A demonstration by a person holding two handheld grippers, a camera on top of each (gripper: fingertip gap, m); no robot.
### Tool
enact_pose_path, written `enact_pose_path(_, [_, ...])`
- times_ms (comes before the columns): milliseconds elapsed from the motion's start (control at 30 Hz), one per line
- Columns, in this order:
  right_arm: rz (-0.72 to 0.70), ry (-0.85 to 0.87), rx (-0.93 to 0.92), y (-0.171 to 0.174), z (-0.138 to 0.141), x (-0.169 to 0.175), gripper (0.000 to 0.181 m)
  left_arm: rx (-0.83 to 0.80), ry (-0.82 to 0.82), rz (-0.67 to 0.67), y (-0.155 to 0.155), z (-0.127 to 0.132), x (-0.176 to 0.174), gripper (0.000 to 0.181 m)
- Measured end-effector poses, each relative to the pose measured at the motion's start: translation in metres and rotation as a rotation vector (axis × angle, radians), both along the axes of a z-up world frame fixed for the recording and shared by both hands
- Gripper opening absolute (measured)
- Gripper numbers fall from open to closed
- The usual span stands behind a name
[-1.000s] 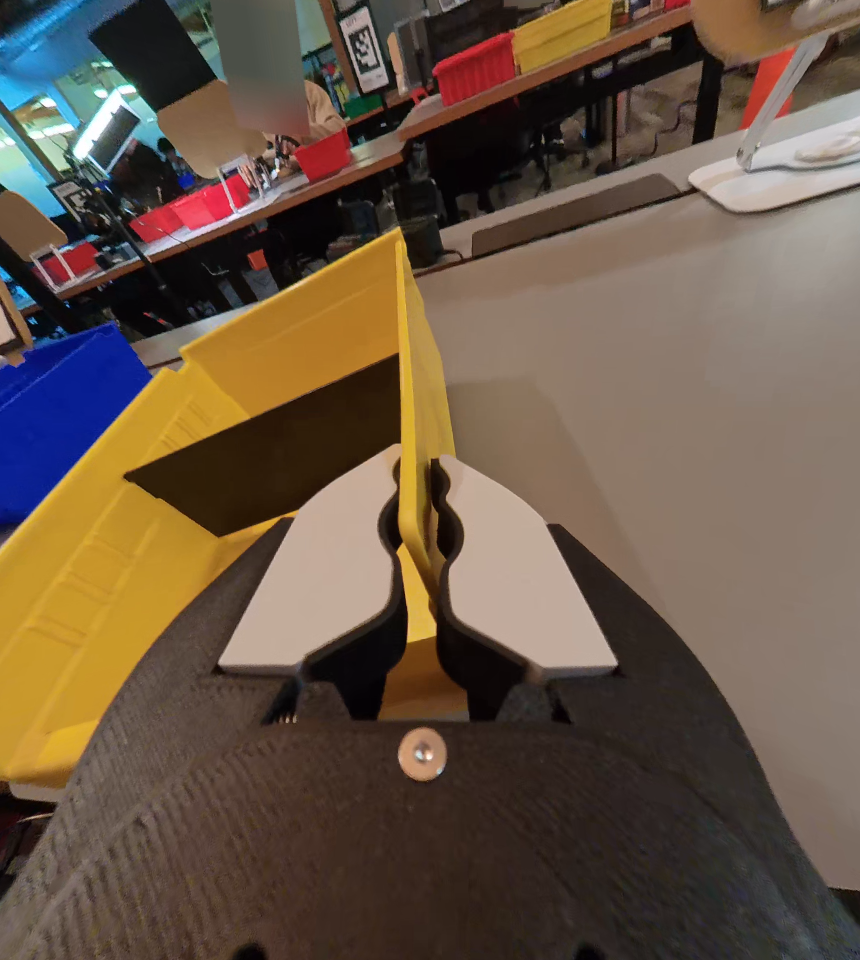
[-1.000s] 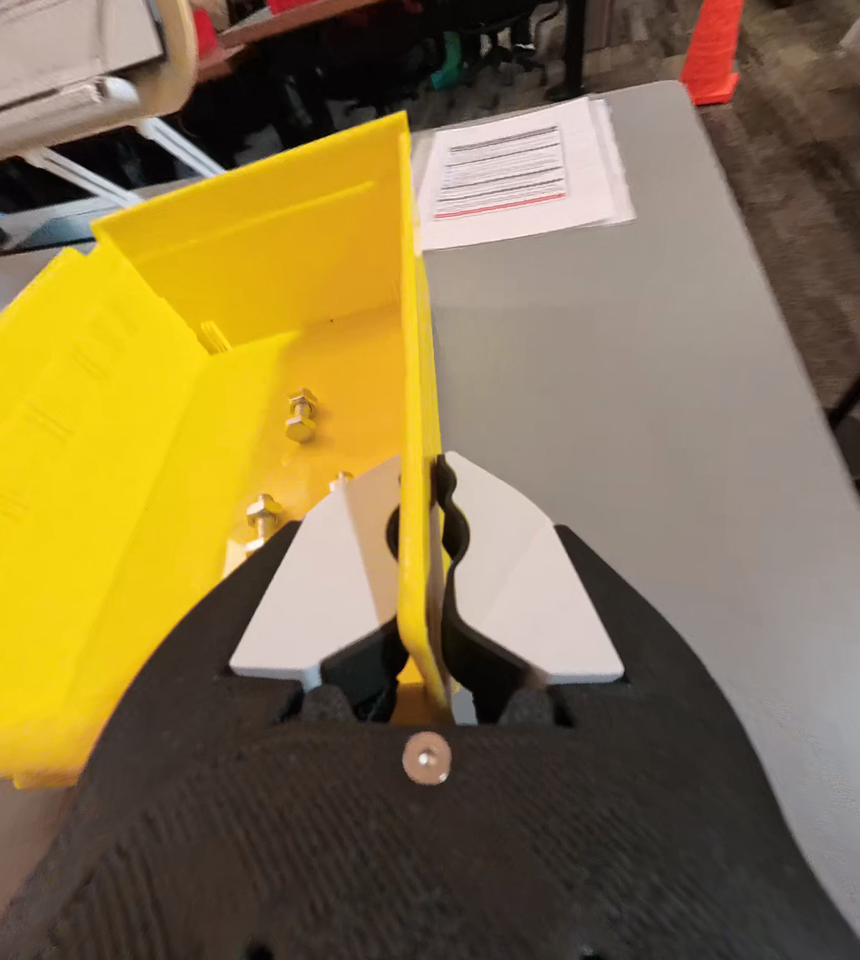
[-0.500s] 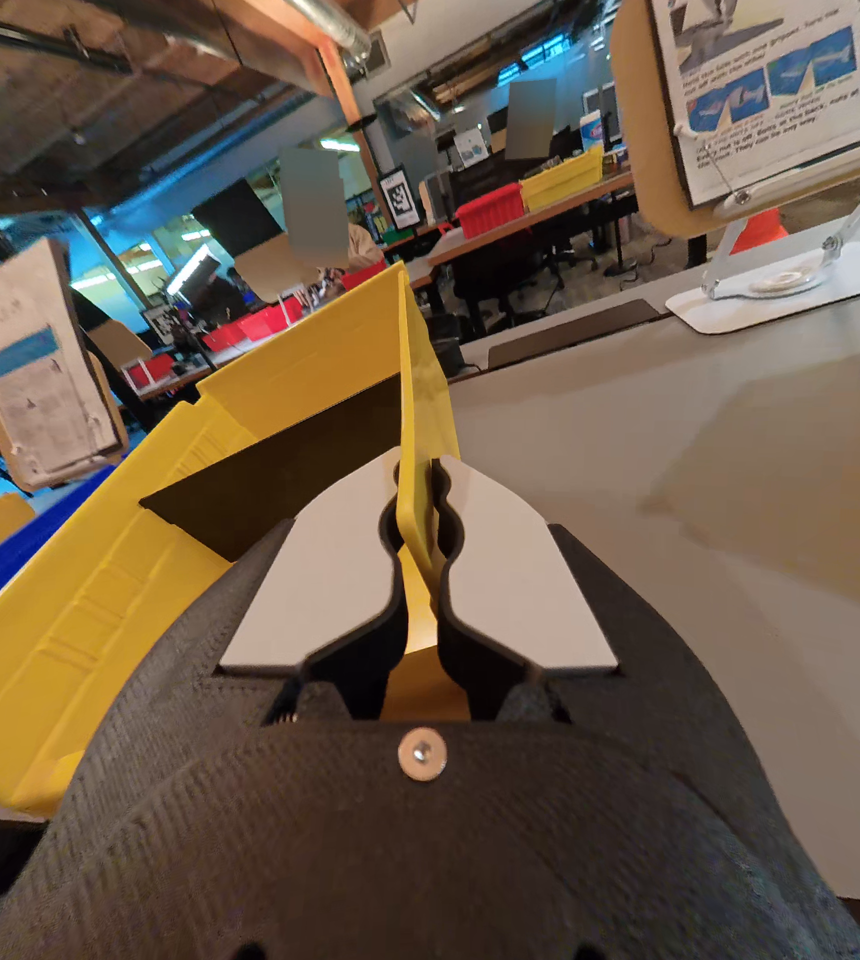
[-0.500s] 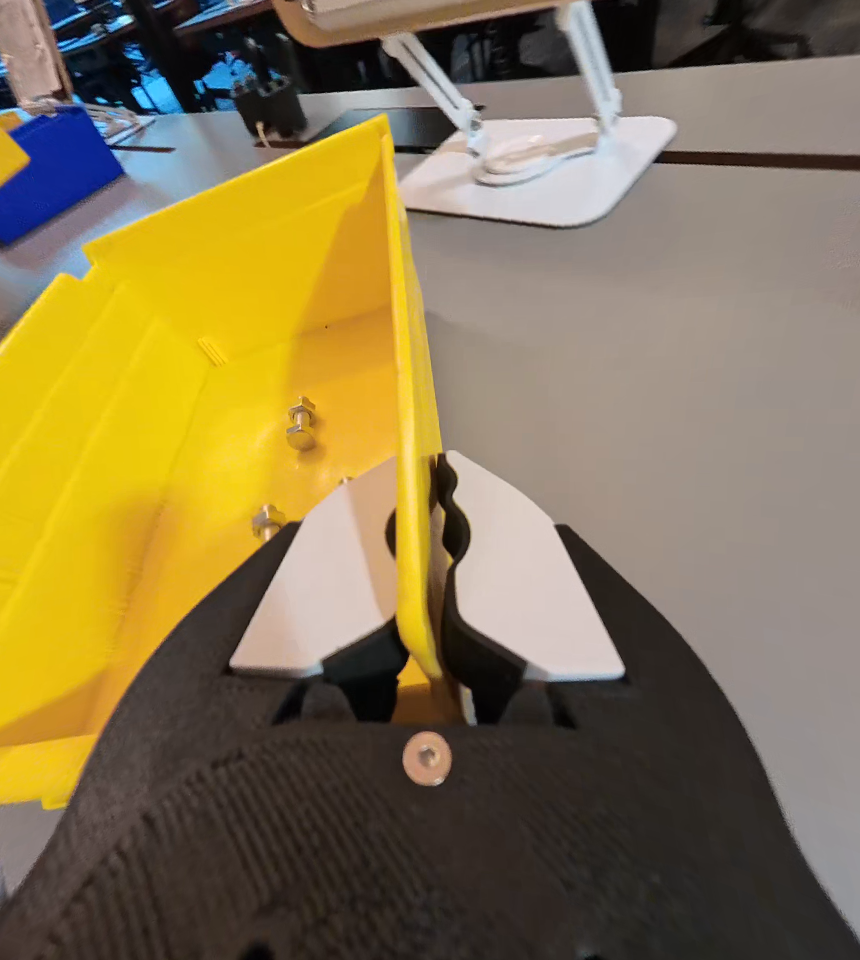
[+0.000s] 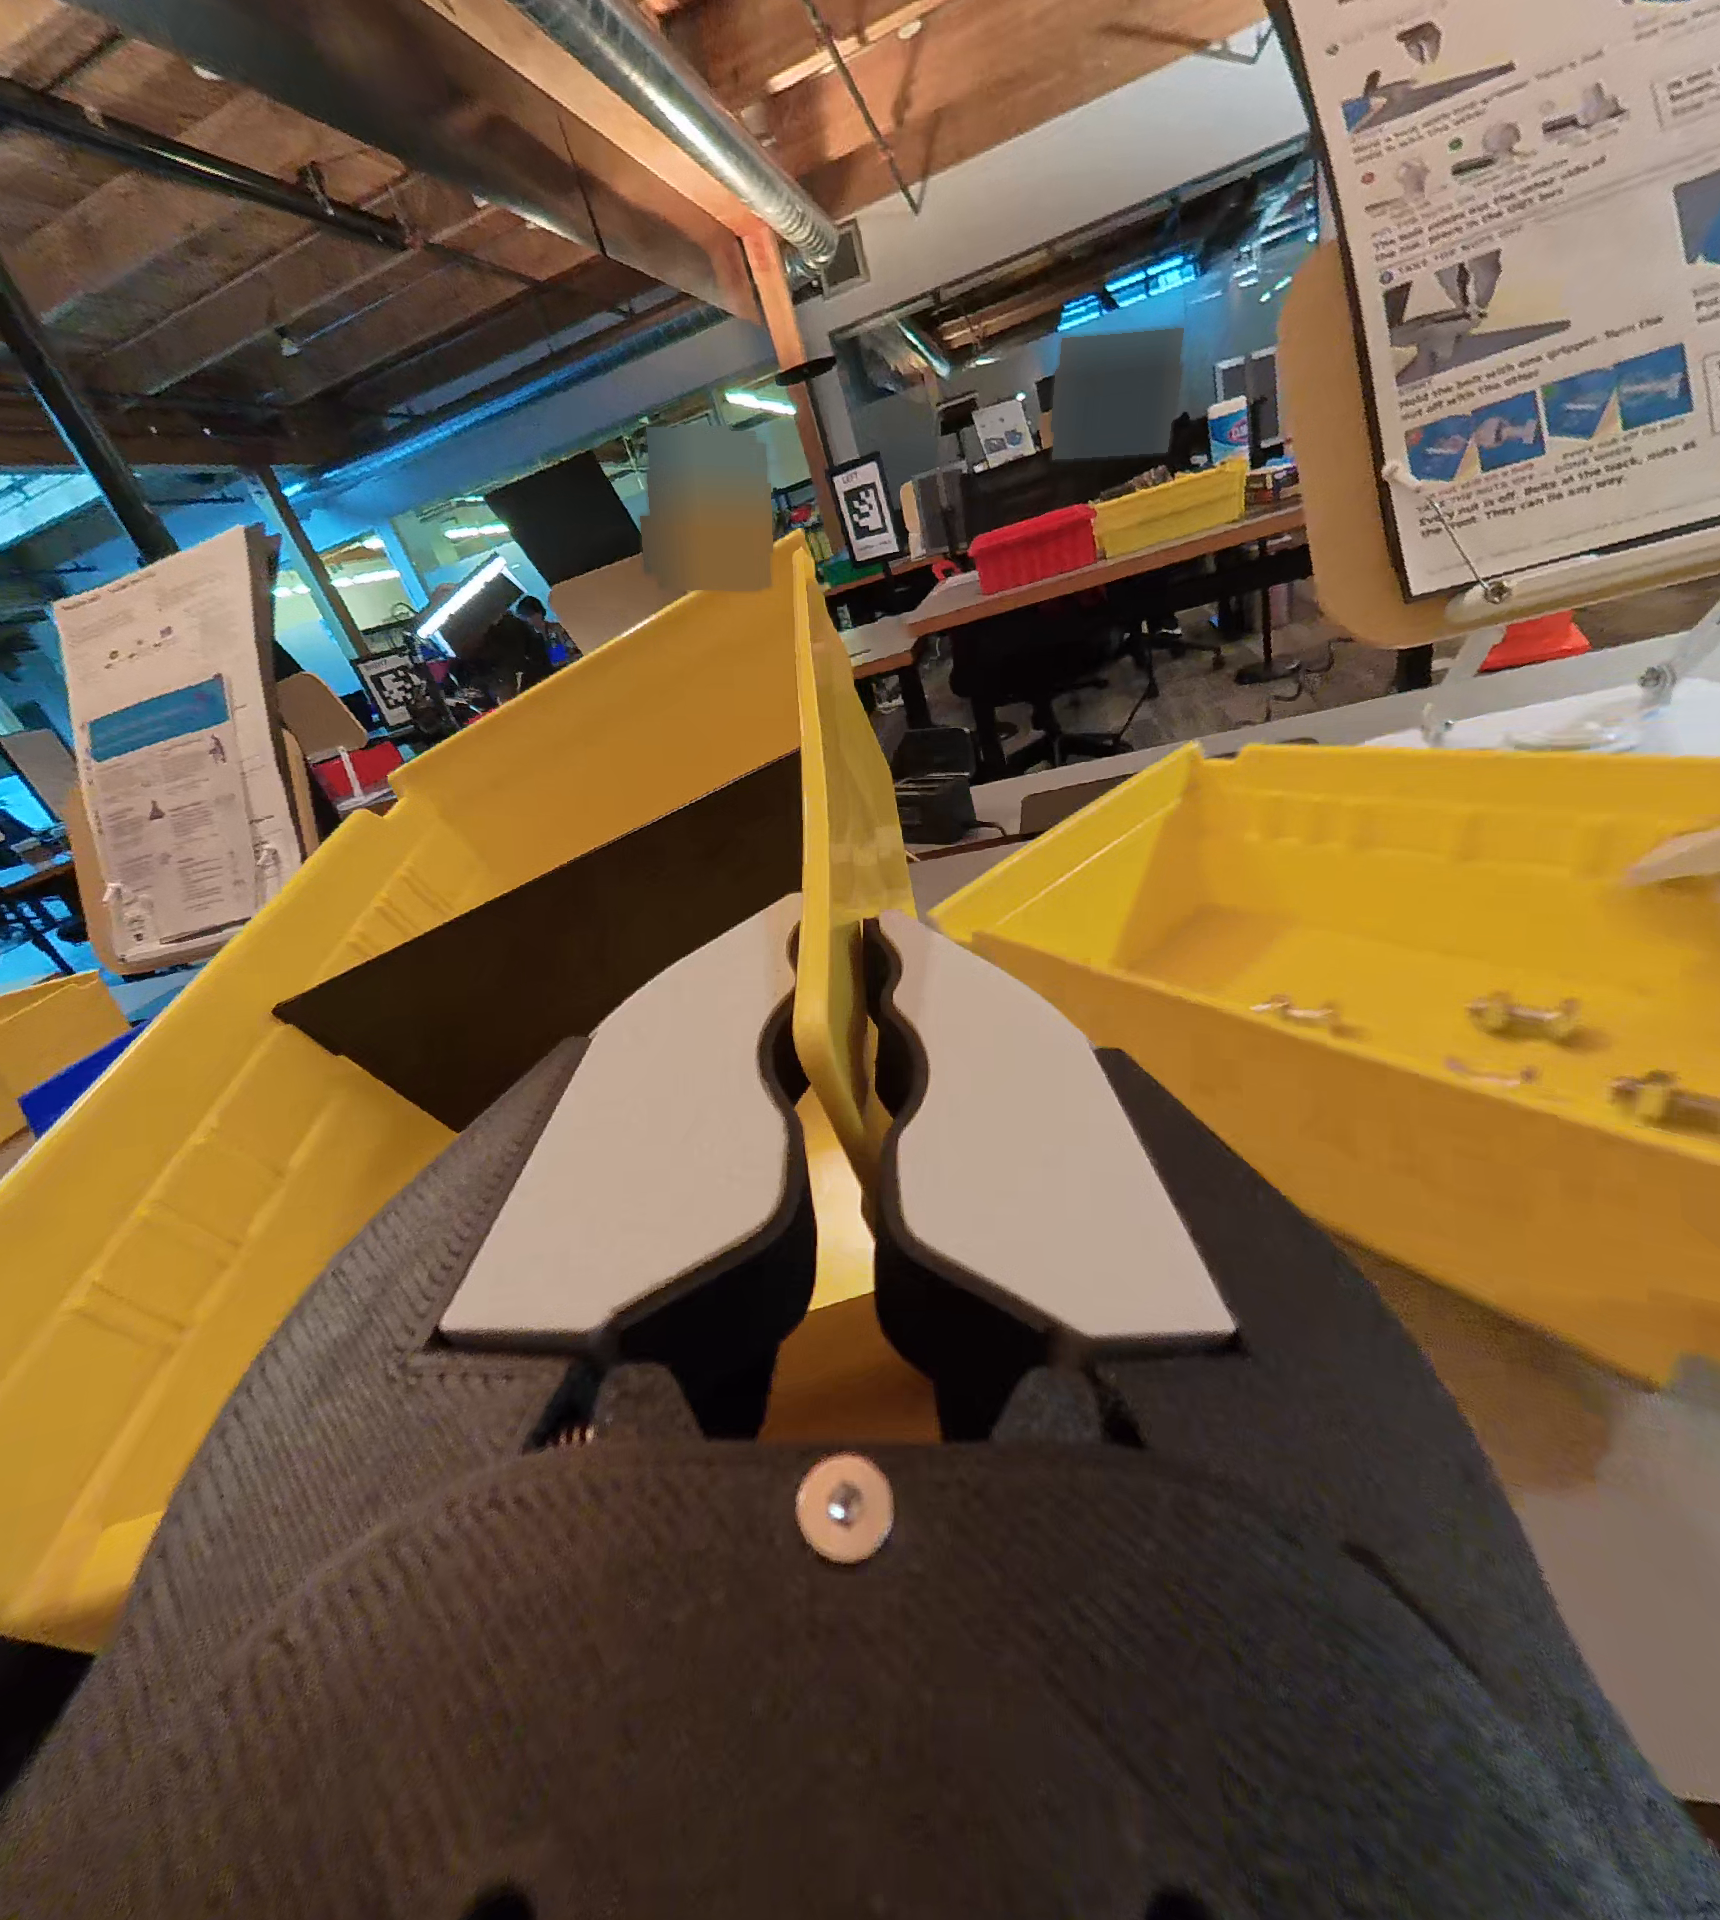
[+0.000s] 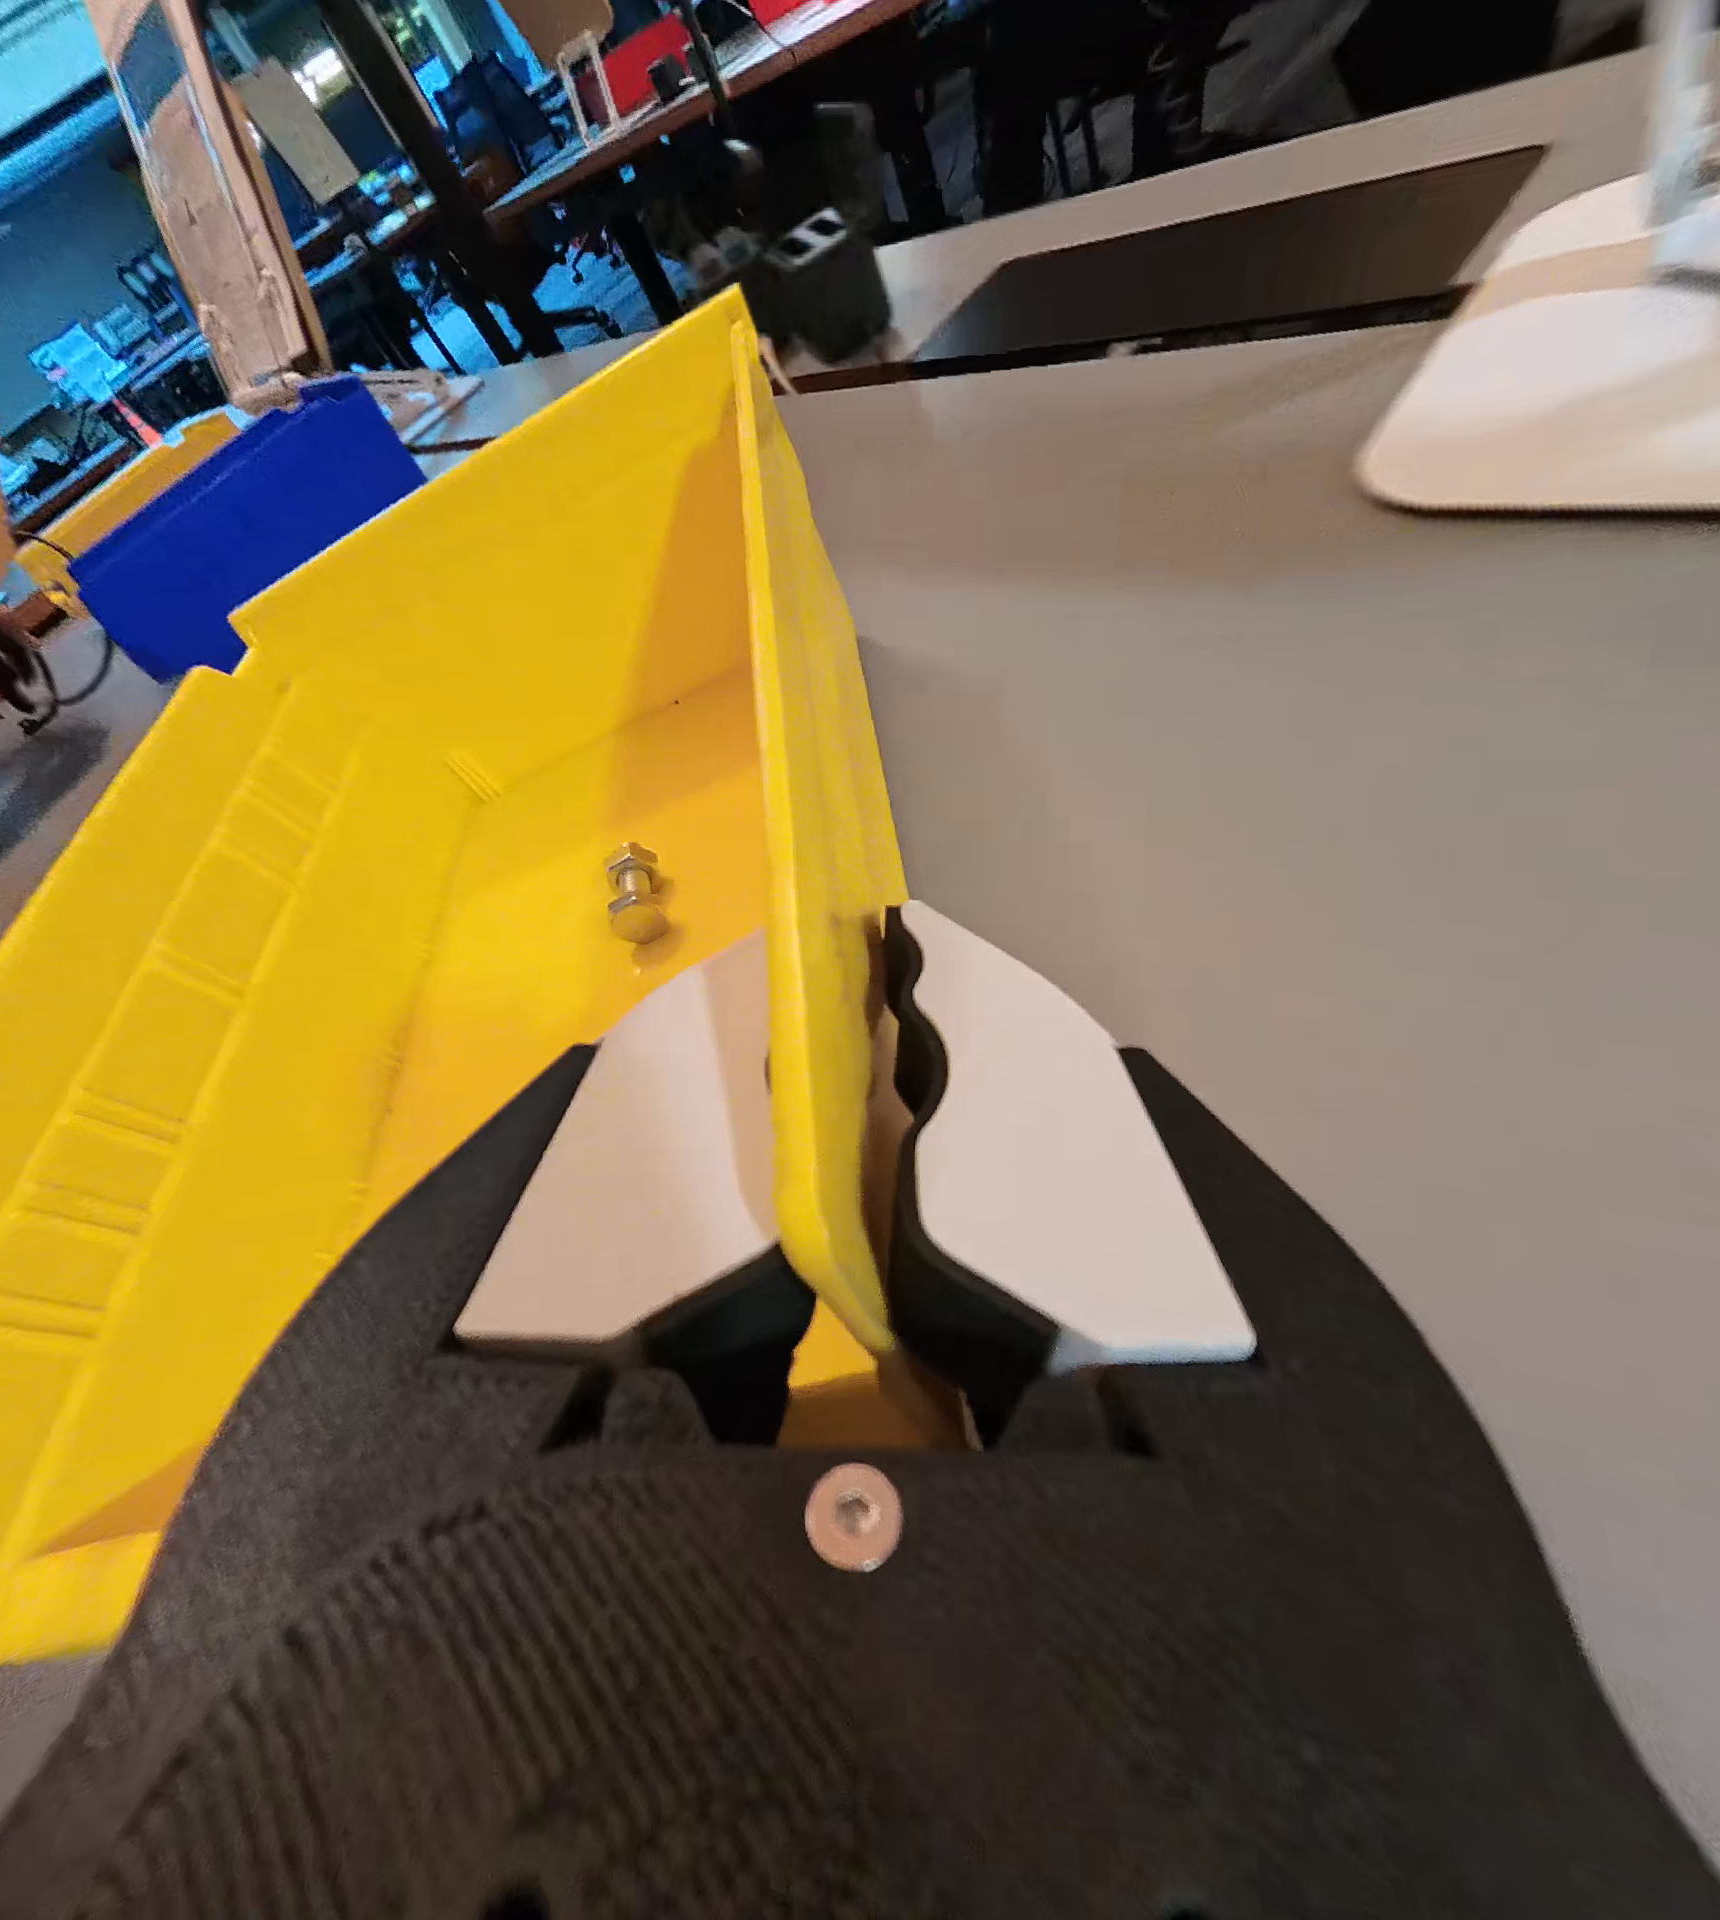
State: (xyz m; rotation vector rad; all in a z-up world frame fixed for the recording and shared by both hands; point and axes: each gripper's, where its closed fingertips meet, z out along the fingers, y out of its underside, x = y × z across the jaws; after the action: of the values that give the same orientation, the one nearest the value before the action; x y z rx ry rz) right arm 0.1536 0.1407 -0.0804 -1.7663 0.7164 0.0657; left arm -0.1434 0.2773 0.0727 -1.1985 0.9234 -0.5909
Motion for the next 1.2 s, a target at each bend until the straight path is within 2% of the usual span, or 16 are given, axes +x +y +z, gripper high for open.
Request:
enact_pose_path(133, [0.024, -0.017, 0.059, 0.064, 0.009, -0.052, 0.014, 0.005, -0.025, 0.020, 0.005, 0.006, -0.009, 0.005])
enact_pose_path(267, [0.223, -0.029, 0.063, 0.115, 0.012, -0.121, 0.035, -0.006, -0.051, 0.031, 0.010, 0.009, -0.018, 0.005])
enact_pose_path(400, [0.358, -0.096, 0.020, 0.138, 0.013, -0.170, 0.047, -0.022, -0.062, 0.039, 0.014, 0.010, -0.023, 0.005])
enact_pose_path(533, [0.471, -0.130, 0.029, 0.133, 0.017, -0.196, 0.052, -0.021, -0.071, 0.046, 0.015, 0.012, -0.028, 0.005])
enact_pose_path(700, [0.545, -0.155, 0.113, 0.084, 0.035, -0.192, 0.058, 0.001, -0.091, 0.027, 0.004, 0.023, -0.029, 0.005])
enact_pose_path(833, [0.497, -0.301, 0.028, 0.016, 0.027, -0.154, 0.055, 0.040, -0.071, -0.048, -0.026, 0.034, -0.016, 0.005])
enact_pose_path(933, [0.412, -0.380, -0.085, -0.047, 0.013, -0.119, 0.050, 0.067, -0.046, -0.158, -0.066, 0.040, 0.002, 0.004])
enact_pose_path(1200, [0.107, -0.300, -0.115, -0.208, 0.011, -0.077, 0.049, 0.006, -0.087, -0.602, -0.206, 0.063, 0.059, 0.005])
